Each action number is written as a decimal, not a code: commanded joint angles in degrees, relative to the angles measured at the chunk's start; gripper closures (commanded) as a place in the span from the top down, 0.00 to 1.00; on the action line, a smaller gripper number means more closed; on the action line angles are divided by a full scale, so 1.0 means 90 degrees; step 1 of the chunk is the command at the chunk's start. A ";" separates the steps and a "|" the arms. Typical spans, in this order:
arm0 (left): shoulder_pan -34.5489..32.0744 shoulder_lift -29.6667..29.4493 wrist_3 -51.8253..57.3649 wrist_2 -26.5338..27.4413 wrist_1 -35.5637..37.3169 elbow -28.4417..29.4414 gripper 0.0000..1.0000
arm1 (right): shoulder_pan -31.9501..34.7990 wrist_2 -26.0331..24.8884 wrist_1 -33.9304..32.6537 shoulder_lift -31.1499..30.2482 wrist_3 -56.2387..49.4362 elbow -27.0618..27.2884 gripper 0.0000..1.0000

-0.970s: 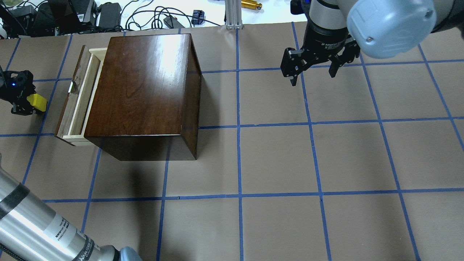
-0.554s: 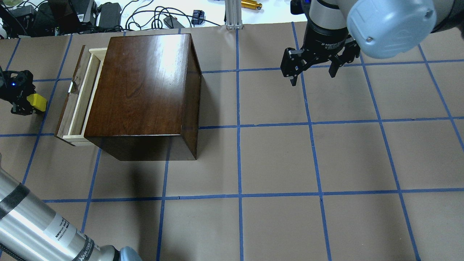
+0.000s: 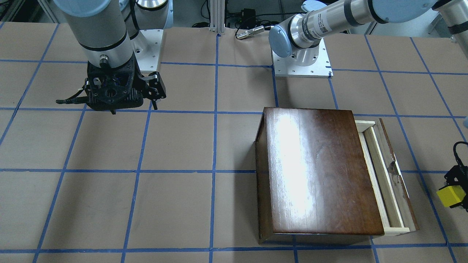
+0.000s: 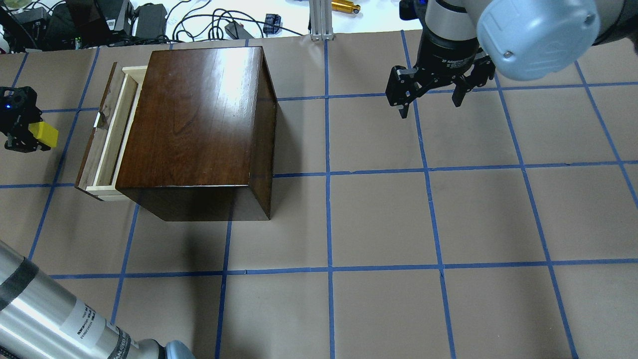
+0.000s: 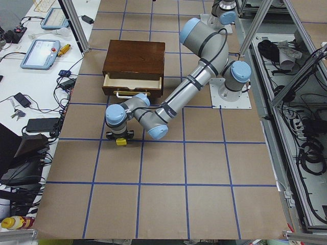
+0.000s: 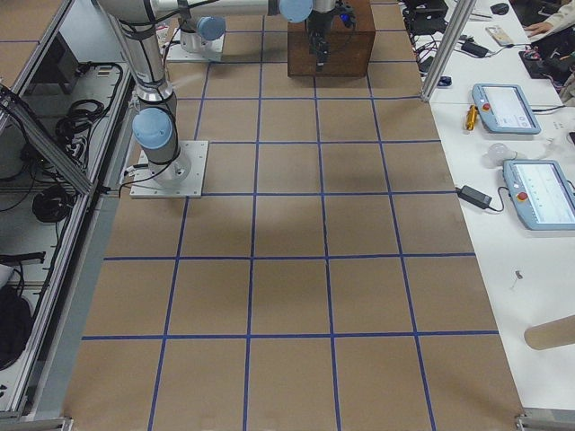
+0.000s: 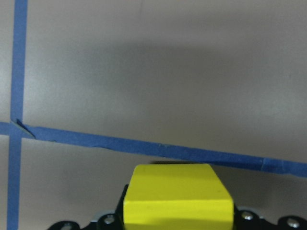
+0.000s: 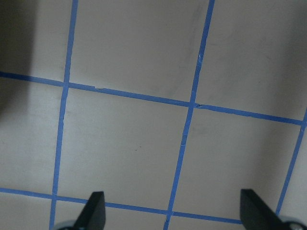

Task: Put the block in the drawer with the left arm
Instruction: 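Hold the yellow cube in the left gripper and lift it, then carry the yellow cube with the left gripper over the open drawer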

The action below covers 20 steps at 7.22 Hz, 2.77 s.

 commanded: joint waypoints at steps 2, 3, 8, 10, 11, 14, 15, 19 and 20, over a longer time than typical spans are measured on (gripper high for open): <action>-0.0335 0.1308 -0.0028 -0.0167 -0.1196 -0.0133 0.00 | 0.0000 0.0000 0.0000 0.0001 -0.0007 0.0000 1.00; -0.0598 0.1640 -0.0328 -0.0148 -0.1236 -0.0317 0.00 | 0.0000 0.0000 0.0000 0.0001 0.0003 0.0000 1.00; -0.1937 0.2385 -0.1403 -0.0118 -0.1314 -0.0933 0.00 | 0.0000 0.0010 0.0000 0.0001 -0.0007 0.0000 1.00; -0.2240 0.2250 -0.1454 -0.0128 -0.1227 -0.1032 0.00 | 0.0000 0.0000 0.0000 0.0001 -0.0007 0.0000 1.00; -0.2299 0.2181 -0.1454 -0.0128 -0.1226 -0.1061 0.00 | 0.0000 0.0000 0.0000 0.0001 0.0003 0.0000 1.00; -0.2300 0.2190 -0.1415 -0.0138 -0.1080 -0.1266 0.00 | 0.0000 0.0000 0.0000 0.0001 0.0003 0.0000 1.00; -0.2280 0.2190 -0.1406 -0.0138 -0.1080 -0.1257 0.00 | 0.0000 0.0000 0.0000 0.0001 -0.0007 0.0000 1.00; -0.2280 0.2229 -0.1474 0.0338 -0.1099 -0.1227 1.00 | 0.0000 0.0000 0.0000 0.0001 0.0003 0.0000 1.00; -0.2309 0.2394 -0.1522 0.0341 -0.1196 -0.1179 1.00 | 0.0000 0.0010 0.0000 0.0001 -0.0007 0.0000 1.00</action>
